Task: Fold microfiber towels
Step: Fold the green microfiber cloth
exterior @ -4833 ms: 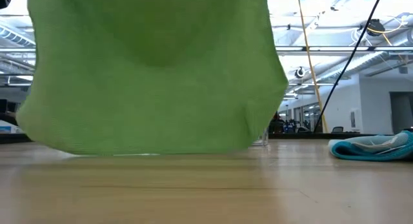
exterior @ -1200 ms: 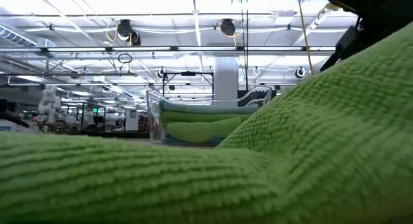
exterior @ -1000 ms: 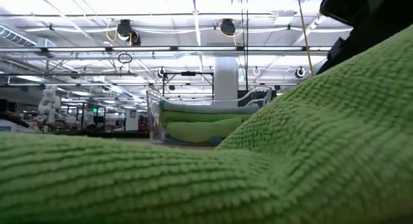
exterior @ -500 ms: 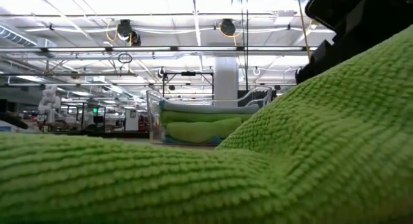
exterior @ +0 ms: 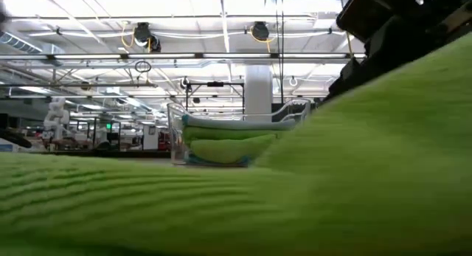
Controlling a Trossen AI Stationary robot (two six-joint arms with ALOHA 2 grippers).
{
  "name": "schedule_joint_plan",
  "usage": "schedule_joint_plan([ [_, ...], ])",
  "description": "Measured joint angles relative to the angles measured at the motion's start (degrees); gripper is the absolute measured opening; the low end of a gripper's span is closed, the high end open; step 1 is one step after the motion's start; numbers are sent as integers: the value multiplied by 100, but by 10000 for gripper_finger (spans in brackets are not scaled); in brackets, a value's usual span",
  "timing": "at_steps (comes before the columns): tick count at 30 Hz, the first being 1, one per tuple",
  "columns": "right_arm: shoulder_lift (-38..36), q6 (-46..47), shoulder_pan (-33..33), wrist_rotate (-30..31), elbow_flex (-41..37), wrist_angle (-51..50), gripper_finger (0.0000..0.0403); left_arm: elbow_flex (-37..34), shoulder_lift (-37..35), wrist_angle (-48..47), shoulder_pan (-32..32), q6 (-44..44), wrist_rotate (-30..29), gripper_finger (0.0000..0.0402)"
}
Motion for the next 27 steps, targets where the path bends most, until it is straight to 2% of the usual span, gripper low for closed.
schedule_joint_plan([
  [3, 1, 194, -100, 176, 0, -340, 71, -46, -120, -1265, 135, 213, -332, 81],
  [7, 0, 362, -192, 441, 0, -560, 71, -92, -411, -3080, 450, 258, -412, 81],
  [10, 0, 364, -224, 446, 0, -559, 71, -72, -753, -3618, 708, 619, -596, 81],
  [12, 0, 361, -223, 446, 0, -555, 71, -75, -1080, -3624, 859, 969, -684, 81],
  [17, 0, 352, -217, 430, -2, -602, 71, -61, -1915, -3090, 1057, 1321, -1183, 81],
  [20, 8, 277, -212, 425, -2, -593, 72, -61, -2274, -2238, 1131, 1542, -1689, 81],
  [22, 15, 230, -212, 406, -2, -604, 79, -55, -2351, -1305, 1246, 2074, -1878, 81],
  [24, 15, 219, -200, 404, 8, -603, 92, -52, -2330, -309, 1393, 2813, -1795, 82],
  [27, 15, 208, -107, 430, 63, -603, 120, -47, -2130, 1096, 1628, 3842, -1347, 89],
])
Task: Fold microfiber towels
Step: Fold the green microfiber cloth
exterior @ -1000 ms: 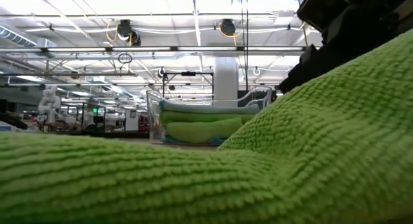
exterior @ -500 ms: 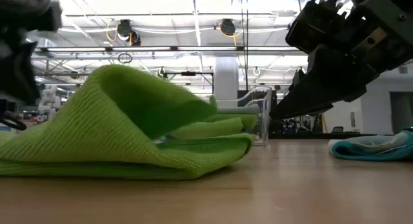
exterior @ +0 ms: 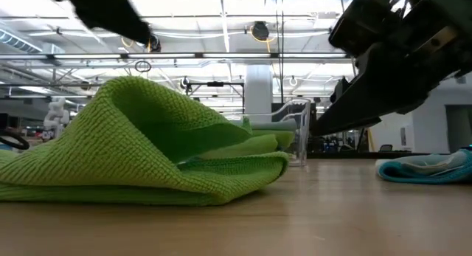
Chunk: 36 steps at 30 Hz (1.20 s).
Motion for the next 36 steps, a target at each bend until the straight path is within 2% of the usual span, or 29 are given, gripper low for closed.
schedule_joint_plan([
  [4, 2, 109, 204, 173, 46, 5, 152, 6, 396, 1204, 273, 649, 508, 129],
  [8, 2, 374, 437, 354, 46, -18, 169, 6, 920, 1849, 513, 720, 1033, 191],
  [11, 2, 469, 615, 435, 46, 18, 171, 4, 1264, 2083, 624, 935, 1642, 226],
  [16, 2, 287, 757, 425, 46, 48, 171, 4, 1700, 2489, 890, 1657, 2580, 236],
  [23, 2, -119, 705, 414, 46, 46, 171, 6, 2083, 3212, 1371, 2278, 4318, 200],
  [27, 4, -127, 633, 411, 44, 66, 171, 5, 2275, 3148, 1387, 2687, 4430, 146],
  [32, 7, -171, 587, 424, 44, 130, 171, 6, 2253, 3058, 1298, 3080, 4590, 27],
  [33, 45, -171, 583, 423, 44, 166, 171, 6, 2198, 3005, 1269, 3077, 4574, 15],
  [36, 388, -131, 584, 315, 53, 594, 171, 8, 1987, 2989, 1169, 2964, 4268, 14],
])
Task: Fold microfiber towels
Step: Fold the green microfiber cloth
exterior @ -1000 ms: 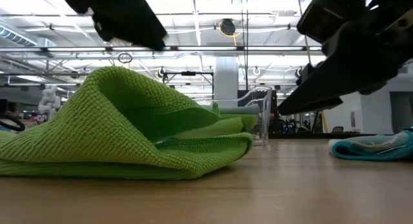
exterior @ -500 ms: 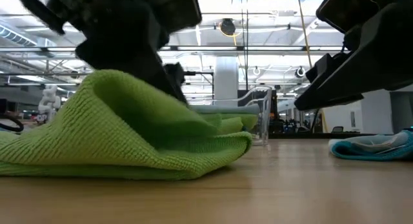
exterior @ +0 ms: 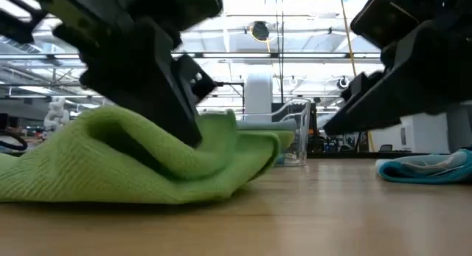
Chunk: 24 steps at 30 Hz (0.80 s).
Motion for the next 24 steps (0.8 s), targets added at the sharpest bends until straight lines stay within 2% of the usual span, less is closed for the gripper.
schedule_joint_plan([
  [5, 895, -106, 4, 14, 768, 110, 171, -2, -454, -92, -283, -147, -379, 6],
  [11, 1398, -171, -128, 578, 1592, -821, 171, -8, -969, -532, -628, -456, -1122, 7],
  [16, 1485, 148, -317, 768, 1795, -865, 171, -2, -1145, -695, -809, -597, -1470, 11],
  [24, 1586, 410, -486, 546, 1803, -188, 171, -2, -1143, -746, -820, -596, -1681, 7],
])
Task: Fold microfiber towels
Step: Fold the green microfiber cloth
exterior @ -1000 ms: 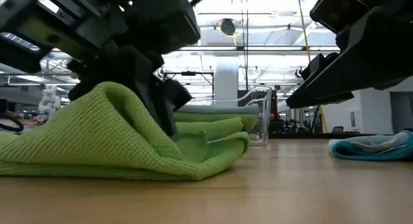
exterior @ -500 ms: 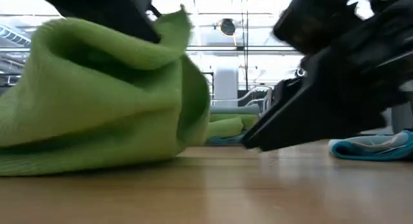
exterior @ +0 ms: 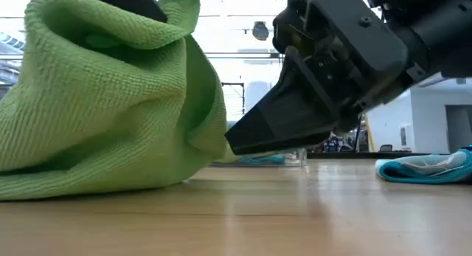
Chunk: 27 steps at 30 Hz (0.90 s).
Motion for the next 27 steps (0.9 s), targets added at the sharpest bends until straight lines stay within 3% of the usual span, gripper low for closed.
schedule_joint_plan([
  [5, 461, 46, 2, -237, 114, 697, 176, 0, 0, 0, 27, 21, -128, 12],
  [8, 637, 220, -32, 28, 246, 727, 190, 0, 2, 0, 59, -56, -143, 5],
  [14, 666, 283, -135, 363, 302, 808, 216, 0, 2, -2, 63, -199, -148, 21],
  [21, 668, 344, -166, 215, 302, 928, 214, 0, 4, -37, 63, -202, -146, 34],
  [27, 668, 413, -138, 503, 301, 970, 222, 0, 9, -37, 63, -167, -145, 34],
])
